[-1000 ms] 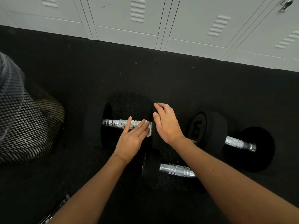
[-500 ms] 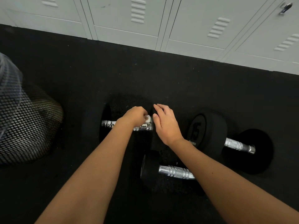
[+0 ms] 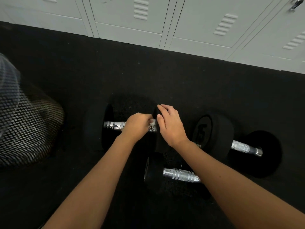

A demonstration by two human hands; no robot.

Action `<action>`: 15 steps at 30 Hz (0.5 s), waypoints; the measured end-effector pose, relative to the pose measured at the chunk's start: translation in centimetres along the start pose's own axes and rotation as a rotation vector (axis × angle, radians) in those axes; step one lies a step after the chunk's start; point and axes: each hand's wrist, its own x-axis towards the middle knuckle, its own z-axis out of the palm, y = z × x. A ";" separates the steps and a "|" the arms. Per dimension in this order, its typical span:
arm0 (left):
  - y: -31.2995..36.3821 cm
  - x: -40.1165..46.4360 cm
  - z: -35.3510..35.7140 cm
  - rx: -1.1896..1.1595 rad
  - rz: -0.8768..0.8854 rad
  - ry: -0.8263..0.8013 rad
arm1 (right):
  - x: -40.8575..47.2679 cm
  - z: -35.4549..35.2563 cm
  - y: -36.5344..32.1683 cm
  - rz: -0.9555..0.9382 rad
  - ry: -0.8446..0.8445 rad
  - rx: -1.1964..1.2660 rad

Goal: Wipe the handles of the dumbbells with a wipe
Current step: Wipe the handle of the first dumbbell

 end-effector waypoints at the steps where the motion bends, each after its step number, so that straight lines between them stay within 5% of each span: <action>1: -0.3 -0.8 0.4 0.020 0.077 0.063 | 0.0 0.0 0.0 -0.001 0.001 0.000; 6: -2.0 -4.6 3.2 0.235 0.372 0.334 | -0.2 0.1 -0.1 -0.006 -0.001 -0.018; 15: -2.6 -5.5 3.6 0.227 0.297 0.450 | -0.1 0.2 0.1 -0.013 -0.004 -0.029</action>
